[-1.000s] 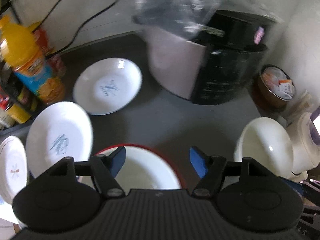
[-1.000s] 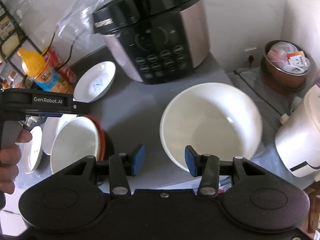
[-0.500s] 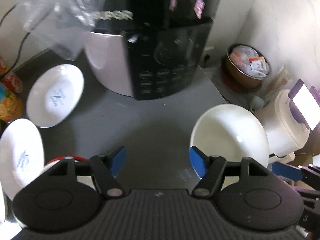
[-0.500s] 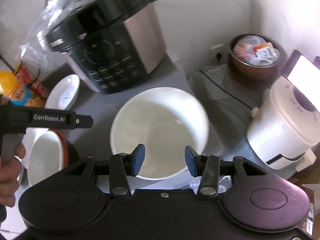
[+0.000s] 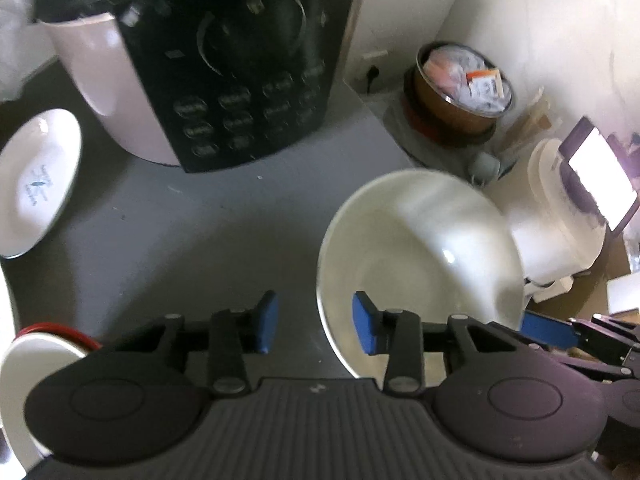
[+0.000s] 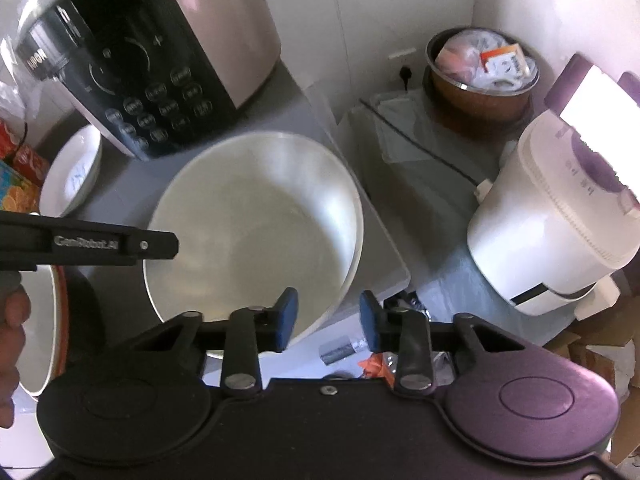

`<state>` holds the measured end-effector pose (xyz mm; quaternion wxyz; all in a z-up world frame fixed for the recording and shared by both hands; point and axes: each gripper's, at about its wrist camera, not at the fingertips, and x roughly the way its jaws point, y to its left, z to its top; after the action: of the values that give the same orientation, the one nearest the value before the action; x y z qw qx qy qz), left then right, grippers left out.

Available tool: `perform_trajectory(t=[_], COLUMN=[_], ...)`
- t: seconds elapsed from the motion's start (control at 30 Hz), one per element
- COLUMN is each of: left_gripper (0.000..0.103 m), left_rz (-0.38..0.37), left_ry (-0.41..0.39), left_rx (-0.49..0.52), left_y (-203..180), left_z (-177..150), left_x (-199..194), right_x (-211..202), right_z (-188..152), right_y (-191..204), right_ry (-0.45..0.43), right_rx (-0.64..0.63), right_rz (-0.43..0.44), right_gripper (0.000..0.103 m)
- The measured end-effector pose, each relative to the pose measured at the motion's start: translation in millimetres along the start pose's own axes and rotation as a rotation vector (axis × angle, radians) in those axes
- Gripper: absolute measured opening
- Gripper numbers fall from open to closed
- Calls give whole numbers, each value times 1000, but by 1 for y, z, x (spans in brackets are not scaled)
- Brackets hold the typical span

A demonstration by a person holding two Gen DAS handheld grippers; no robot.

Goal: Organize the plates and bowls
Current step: 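Lift the cream bowl with the right gripper over the bowl stack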

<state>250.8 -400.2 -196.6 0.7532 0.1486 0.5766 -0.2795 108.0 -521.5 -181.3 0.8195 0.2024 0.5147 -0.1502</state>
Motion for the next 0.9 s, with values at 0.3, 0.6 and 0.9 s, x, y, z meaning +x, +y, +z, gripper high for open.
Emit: perform_trajectory(t=[0.3,0.6,0.9], left_gripper=[9,9,9], left_rz=[-32,-23,-9], left_ry=[31,-4,-69], left_rx=[-42,-100,-160], left_y=[9,30,53], left_z=[-9,-23,-26], left_x=[19,-5,-42], right_x=[6,-7,-26], right_z=[-2,0,7], right_y=[12,34,60], right_ry=[-5,-50,-94], right_rx=[-77,-188,-250], right_rz=[10,42,81], right_gripper=[21,21,21])
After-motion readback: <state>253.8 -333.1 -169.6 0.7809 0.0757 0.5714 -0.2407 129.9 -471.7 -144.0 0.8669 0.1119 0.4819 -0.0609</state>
